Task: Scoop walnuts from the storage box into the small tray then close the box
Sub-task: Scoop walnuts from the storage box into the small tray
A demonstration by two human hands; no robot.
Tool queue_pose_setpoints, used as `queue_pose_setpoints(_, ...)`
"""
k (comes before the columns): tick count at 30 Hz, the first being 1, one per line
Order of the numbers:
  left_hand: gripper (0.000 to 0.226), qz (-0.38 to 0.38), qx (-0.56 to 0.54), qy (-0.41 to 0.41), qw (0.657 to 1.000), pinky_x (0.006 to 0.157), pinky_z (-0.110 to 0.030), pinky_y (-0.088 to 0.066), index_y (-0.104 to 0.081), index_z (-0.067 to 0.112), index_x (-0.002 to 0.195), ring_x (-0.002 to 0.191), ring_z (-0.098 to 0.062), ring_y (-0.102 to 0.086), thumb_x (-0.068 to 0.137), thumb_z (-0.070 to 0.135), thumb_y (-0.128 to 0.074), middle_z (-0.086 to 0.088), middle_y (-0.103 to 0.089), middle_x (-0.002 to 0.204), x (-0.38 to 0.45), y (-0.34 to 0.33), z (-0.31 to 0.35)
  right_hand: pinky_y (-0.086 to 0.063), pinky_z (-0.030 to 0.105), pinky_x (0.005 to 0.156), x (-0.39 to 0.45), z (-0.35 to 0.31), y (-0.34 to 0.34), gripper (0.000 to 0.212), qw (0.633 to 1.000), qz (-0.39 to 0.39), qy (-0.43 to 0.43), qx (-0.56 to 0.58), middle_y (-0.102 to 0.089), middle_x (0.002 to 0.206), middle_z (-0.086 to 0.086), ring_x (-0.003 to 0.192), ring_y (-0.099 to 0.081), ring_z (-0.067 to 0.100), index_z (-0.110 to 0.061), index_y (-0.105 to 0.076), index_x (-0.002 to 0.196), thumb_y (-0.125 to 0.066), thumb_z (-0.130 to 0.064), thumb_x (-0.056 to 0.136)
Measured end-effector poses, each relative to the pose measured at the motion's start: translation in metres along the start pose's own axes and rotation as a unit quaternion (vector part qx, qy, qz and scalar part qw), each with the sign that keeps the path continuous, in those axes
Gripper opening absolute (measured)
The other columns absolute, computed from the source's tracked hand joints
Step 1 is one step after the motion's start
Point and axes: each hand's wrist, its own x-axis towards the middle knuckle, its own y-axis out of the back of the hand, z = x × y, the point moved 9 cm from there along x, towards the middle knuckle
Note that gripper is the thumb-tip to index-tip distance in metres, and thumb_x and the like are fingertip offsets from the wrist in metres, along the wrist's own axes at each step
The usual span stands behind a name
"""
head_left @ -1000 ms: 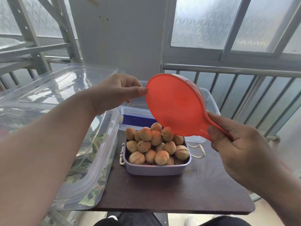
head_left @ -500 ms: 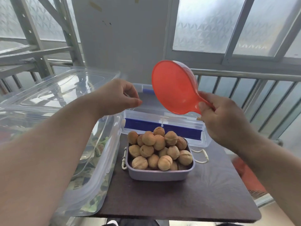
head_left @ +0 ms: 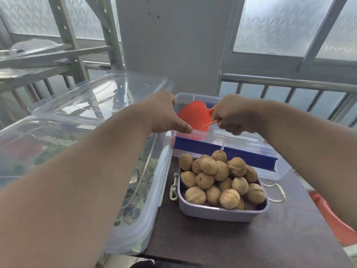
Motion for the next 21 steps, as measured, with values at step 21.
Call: queue_pose_setpoints(21, 0.096, -0.003, -0.001, 0.022, 1.000, 0.098, -0.048, -0.059, -0.066, 0.015, 0.133, 0.108, -0.028, -0.069, 0.054, 0.056, -0.102, -0.005, -0.071, 0.121, 0.003, -0.001, -0.003, -0.045, 0.031, 0.050, 0.005, -0.053, 0.032, 0.020, 0.965, 0.026, 0.089, -0.246, -0.066, 0.067, 0.023, 0.049, -0.050, 0.025, 0.000, -0.073, 0.085, -0.058, -0.013, 0.085)
